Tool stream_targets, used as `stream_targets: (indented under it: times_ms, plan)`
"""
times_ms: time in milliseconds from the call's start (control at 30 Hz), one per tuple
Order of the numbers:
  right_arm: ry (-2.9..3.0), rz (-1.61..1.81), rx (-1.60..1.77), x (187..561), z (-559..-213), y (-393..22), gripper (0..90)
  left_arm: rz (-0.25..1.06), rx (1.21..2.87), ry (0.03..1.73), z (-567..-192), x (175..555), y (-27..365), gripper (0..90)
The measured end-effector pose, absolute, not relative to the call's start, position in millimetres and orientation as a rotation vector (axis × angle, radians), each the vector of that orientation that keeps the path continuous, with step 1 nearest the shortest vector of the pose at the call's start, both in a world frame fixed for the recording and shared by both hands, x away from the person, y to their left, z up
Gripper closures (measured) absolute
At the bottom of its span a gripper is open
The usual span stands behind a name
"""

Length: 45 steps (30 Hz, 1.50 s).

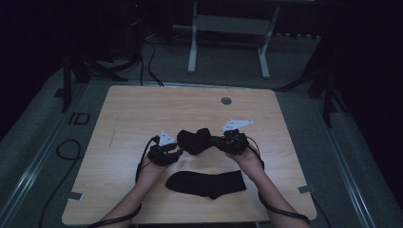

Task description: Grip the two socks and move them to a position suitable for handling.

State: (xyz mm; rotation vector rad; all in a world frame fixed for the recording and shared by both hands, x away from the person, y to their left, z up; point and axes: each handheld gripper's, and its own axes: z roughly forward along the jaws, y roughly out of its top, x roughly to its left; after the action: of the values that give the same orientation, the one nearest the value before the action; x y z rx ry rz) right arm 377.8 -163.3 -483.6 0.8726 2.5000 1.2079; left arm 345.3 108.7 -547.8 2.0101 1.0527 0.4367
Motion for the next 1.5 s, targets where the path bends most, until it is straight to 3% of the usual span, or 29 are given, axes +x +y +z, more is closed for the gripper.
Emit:
stream_targets:
  times_ms: [67, 333, 367, 467, 600, 667, 733, 833, 1000, 1233, 1500]
  plan:
    - [2.481, 1.195, 0.914, 380, -486, -174, 83.7, 0.427, 2.006, 1.050, -549, 344, 110, 71.0]
    - [2.479, 1.100, 1.028, 388, -504, -204, 82.5, 0.425, 2.000, 1.058, -549, 353, 109, 70.7]
    - [2.479, 1.080, 1.043, 389, -508, -206, 80.1, 0.433, 2.006, 1.059, -548, 354, 108, 70.8]
    - [2.434, 1.026, 1.111, 394, -514, -215, 59.5, 0.432, 2.009, 1.049, -546, 358, 104, 73.2]
    - [2.367, 1.039, 1.195, 401, -513, -229, 48.3, 0.447, 2.000, 1.034, -540, 362, 101, 75.2]
    - [2.356, 1.046, 1.205, 402, -512, -232, 55.7, 0.453, 1.999, 1.031, -538, 367, 99, 75.3]
    - [2.361, 1.030, 1.182, 403, -512, -232, 74.4, 0.446, 2.001, 1.029, -537, 373, 97, 78.9]
    - [2.381, 1.023, 1.171, 403, -515, -227, 88.9, 0.438, 2.018, 0.997, -537, 382, 91, 83.7]
    - [2.415, 0.974, 1.169, 404, -528, -220, 89.7, 0.429, 2.067, 0.981, -543, 397, 77, 89.1]
    - [2.421, 0.937, 1.188, 406, -538, -222, 89.7, 0.425, 2.146, 1.040, -558, 411, 77, 89.4]
    - [2.447, 0.926, 1.234, 411, -551, -232, 88.5, 0.389, 2.116, 1.086, -565, 399, 92, 89.8]
